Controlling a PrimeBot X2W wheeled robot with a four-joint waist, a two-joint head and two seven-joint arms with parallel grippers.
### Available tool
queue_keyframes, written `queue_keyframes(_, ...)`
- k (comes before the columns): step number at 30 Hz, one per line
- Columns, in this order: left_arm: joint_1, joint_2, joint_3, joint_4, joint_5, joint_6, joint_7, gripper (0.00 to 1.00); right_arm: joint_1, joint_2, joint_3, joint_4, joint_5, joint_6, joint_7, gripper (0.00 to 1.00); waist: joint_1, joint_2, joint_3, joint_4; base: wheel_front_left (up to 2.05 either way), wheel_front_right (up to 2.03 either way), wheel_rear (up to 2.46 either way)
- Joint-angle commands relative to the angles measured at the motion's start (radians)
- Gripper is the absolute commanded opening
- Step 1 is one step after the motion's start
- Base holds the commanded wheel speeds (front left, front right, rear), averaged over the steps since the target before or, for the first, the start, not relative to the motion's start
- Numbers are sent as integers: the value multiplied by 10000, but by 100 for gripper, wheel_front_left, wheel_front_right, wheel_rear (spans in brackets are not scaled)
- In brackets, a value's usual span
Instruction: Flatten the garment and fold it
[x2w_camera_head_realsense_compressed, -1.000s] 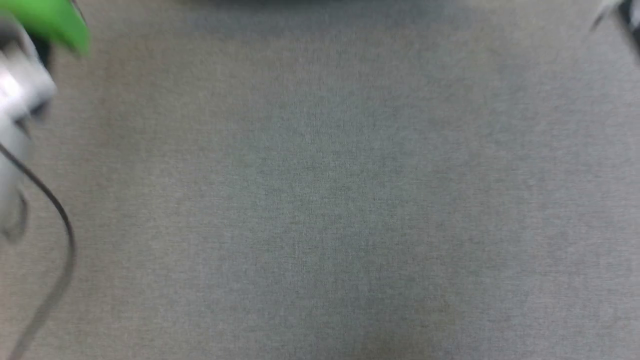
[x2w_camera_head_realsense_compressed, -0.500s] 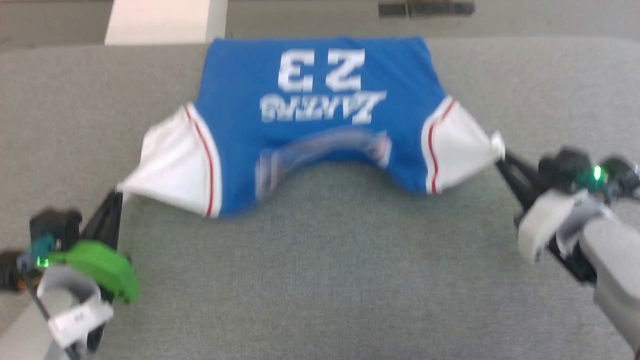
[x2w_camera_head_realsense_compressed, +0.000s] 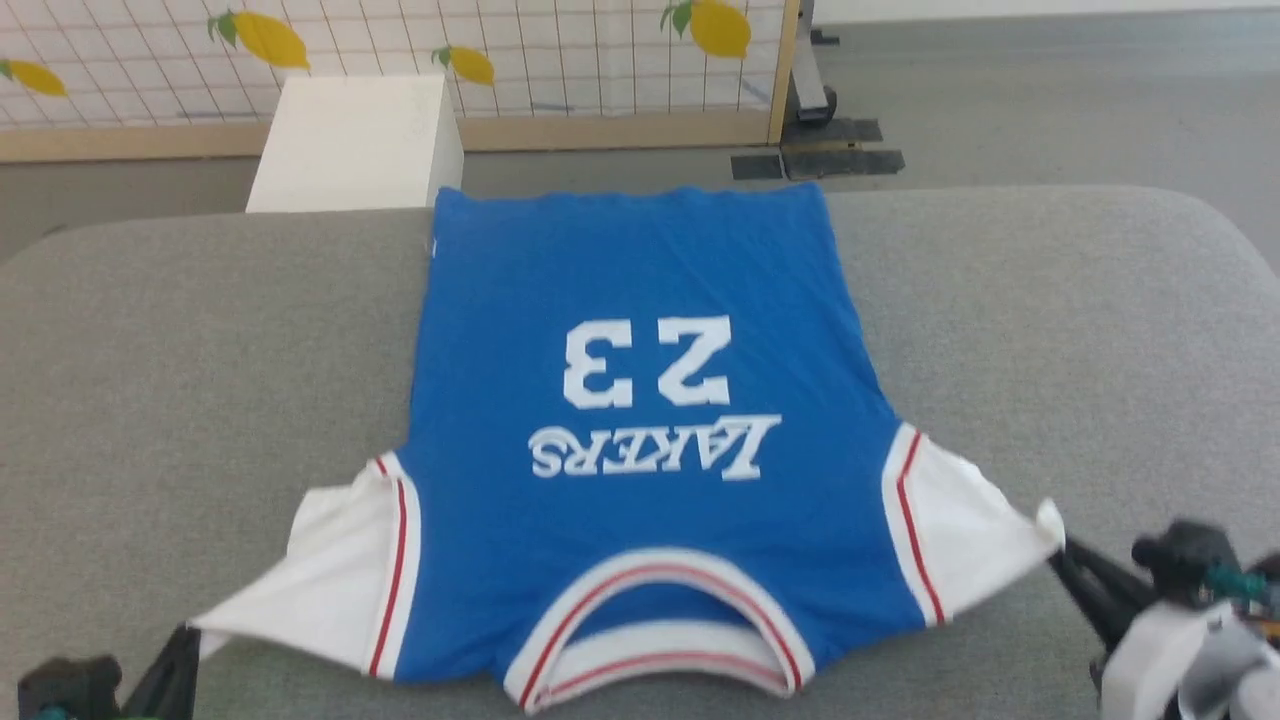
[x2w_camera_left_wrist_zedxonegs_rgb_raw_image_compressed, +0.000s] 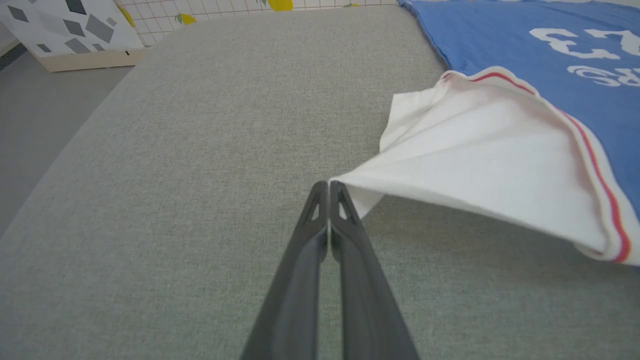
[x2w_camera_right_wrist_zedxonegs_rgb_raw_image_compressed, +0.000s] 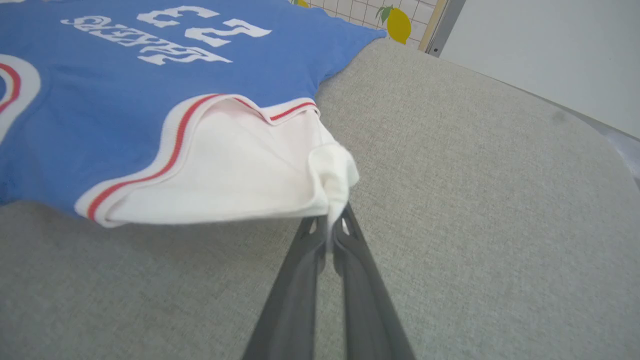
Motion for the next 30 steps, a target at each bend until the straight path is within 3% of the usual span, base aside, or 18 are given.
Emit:
queue_keyframes(1, 386, 51, 78, -25, -101, 133, -43, 0, 535, -106, -128, -197, -174, -19, 99, 0, 2, -1, -231, 74, 0, 0, 0)
queue_keyframes(11, 1690, -434, -179, 24, -207, 490, -43, 0, 3320, 218, -1434, -1173, -789, -19, 946, 0, 2, -1, -338, 279, 0, 0, 0)
queue_keyframes(16, 1670, -574, -103, 188, -156, 317, -43, 0, 3847, 435, -1684, -1487, -1182, -19, 1229, 3, 2, -1, -289, 336, 0, 0, 0)
queue_keyframes(17, 1617, -590, -57, 184, -116, 279, -43, 0, 3858, 474, -1732, -1577, -1248, -19, 1271, 27, 2, -1, -276, 336, 0, 0, 0)
queue_keyframes(18, 1569, -624, -1, 177, -88, 234, -43, 0, 3861, 546, -1788, -1715, -1264, -19, 1354, 100, 2, -1, -272, 328, 0, 0, 0)
queue_keyframes(22, 1488, -796, 160, 59, -16, 152, -43, 0, 3727, 688, -2218, -2253, -1386, -19, 1507, 100, 2, -1, -255, 272, 0, 0, 0)
queue_keyframes(30, 1269, -892, 311, -400, 312, 139, -43, 0, 2726, 735, -4366, -3554, -1466, -19, 1769, 100, 2, -1, -94, 410, 0, 0, 0)
